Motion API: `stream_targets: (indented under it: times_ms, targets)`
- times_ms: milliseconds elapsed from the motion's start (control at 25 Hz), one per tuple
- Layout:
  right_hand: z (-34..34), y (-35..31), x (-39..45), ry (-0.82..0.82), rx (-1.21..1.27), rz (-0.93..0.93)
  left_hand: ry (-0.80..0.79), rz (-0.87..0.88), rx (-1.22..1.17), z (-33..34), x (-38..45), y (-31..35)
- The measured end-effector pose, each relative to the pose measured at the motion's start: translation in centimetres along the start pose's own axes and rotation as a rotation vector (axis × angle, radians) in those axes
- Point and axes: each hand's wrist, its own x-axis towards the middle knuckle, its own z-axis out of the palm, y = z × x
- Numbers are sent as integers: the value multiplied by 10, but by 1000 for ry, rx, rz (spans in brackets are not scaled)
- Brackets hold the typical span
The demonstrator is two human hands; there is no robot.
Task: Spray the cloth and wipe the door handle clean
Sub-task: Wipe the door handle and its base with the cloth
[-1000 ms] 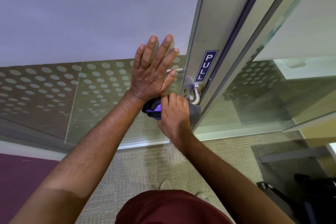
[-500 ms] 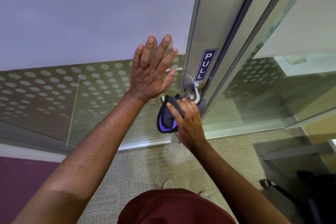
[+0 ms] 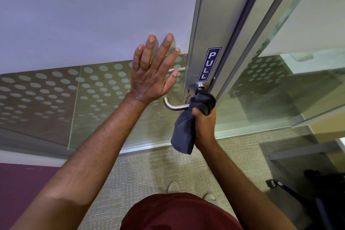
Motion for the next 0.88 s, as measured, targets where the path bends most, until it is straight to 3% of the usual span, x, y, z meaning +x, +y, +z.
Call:
stream_targets:
  times_ms: [160, 320, 440, 520, 600, 680, 760, 880]
  targets:
    - [-19, -5, -2, -92, 0, 211, -4, -9, 2, -1, 1, 0]
    - [-46, -14, -16, -1, -169, 153, -9, 2, 10, -1, 0, 0]
    - [-48, -42, -23, 4, -317, -107, -13, -1, 11, 1, 0, 0]
    - [-37, -63, -23, -26, -436, -426, -20, -6, 10, 0, 0, 0]
    - [-21, -76, -10, 54, -637, -798, -30, -5, 12, -2, 0, 0]
    - [-3, -77, 7, 116, -884, -1040, -39, -7, 10, -3, 0, 0]
    - [10, -70, 18, 62, -1081, -1080, -44, -15, 1, -4, -1, 0]
    - [9, -52, 16, -55, -1231, -986, -42, -8, 0, -5, 0, 0]
